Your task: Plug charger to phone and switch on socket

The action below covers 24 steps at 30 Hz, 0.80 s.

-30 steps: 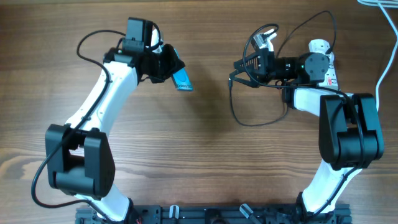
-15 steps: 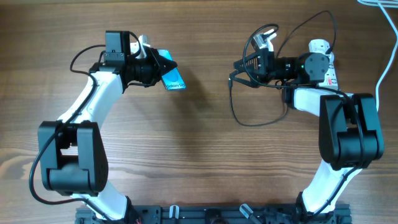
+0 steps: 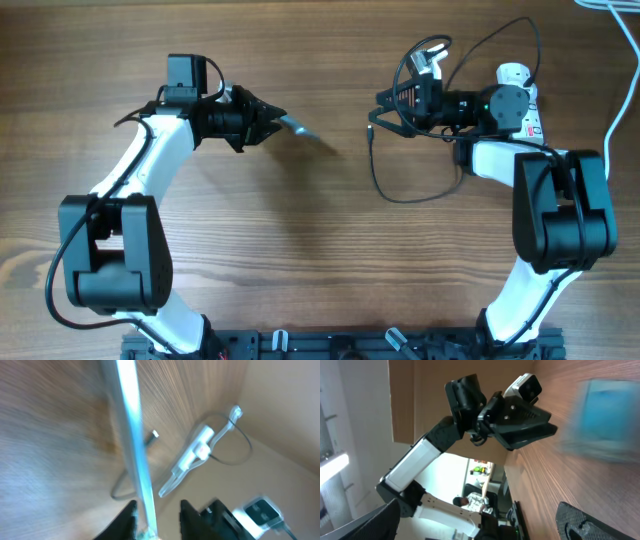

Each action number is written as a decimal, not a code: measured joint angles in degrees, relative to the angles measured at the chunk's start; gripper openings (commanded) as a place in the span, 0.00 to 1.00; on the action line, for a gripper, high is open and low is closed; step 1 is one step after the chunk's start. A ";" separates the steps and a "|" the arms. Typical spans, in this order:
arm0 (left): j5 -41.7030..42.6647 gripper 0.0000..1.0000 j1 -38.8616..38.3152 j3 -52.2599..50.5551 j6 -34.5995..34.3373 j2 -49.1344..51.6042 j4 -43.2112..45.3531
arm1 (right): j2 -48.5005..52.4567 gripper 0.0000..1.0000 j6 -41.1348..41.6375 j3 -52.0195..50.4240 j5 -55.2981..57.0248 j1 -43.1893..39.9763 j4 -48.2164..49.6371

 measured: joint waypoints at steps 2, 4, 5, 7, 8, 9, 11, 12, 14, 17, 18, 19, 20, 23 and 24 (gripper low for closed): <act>4.17 0.06 -0.04 0.00 -2.27 0.00 0.17 | 0.00 1.00 -5.73 0.00 -3.19 2.91 -0.42; 3.93 0.04 -0.04 0.00 -1.99 0.00 0.22 | -0.07 1.00 -7.13 0.00 -3.37 5.86 -6.60; 1.20 0.04 -0.04 0.00 -1.86 0.00 0.22 | -0.04 1.00 -7.96 -0.02 -3.39 6.67 -8.68; -8.70 0.04 -0.04 0.00 -1.68 0.00 -0.55 | -0.02 1.00 -13.25 -0.04 -3.39 6.91 -12.13; -12.87 0.04 -0.04 0.00 -1.66 0.00 -0.83 | -0.26 1.00 -15.96 0.02 -3.37 6.86 -15.91; -17.92 0.04 -0.04 0.00 -1.68 0.00 -1.46 | -0.52 1.00 -21.27 0.02 -2.49 6.88 -24.55; -24.09 0.04 -0.04 0.00 -1.66 0.00 -1.79 | -0.63 1.00 -30.75 0.09 2.12 7.56 -41.29; -25.81 0.04 -0.04 0.00 -1.68 0.00 -1.84 | -0.92 0.99 -35.67 0.50 5.84 8.22 -51.82; -28.59 0.04 -0.04 0.00 -1.66 0.00 -1.90 | -0.70 1.00 -46.49 0.09 17.25 10.71 -69.16; -34.07 0.04 -0.04 0.00 -1.66 0.00 -2.95 | -1.20 0.99 -58.69 0.04 32.89 16.24 -81.66; -36.15 0.04 -0.04 0.00 -1.66 0.00 -3.21 | -1.97 1.00 -61.29 0.85 36.92 18.03 -83.25; -38.36 0.04 -0.04 0.00 -1.66 0.00 -3.37 | -2.32 0.99 -63.84 3.15 41.16 20.20 -86.66; -39.30 0.04 -0.04 0.00 -1.66 0.00 -3.32 | -2.32 0.99 -65.51 5.31 43.56 21.22 -91.03; -42.86 0.48 -0.04 0.00 -0.72 0.00 -3.41 | -0.81 1.00 -75.65 23.89 60.54 22.23 -118.64; -44.02 0.56 -0.04 0.00 0.33 0.00 -3.30 | -0.55 1.00 -80.35 29.88 64.46 22.08 -120.58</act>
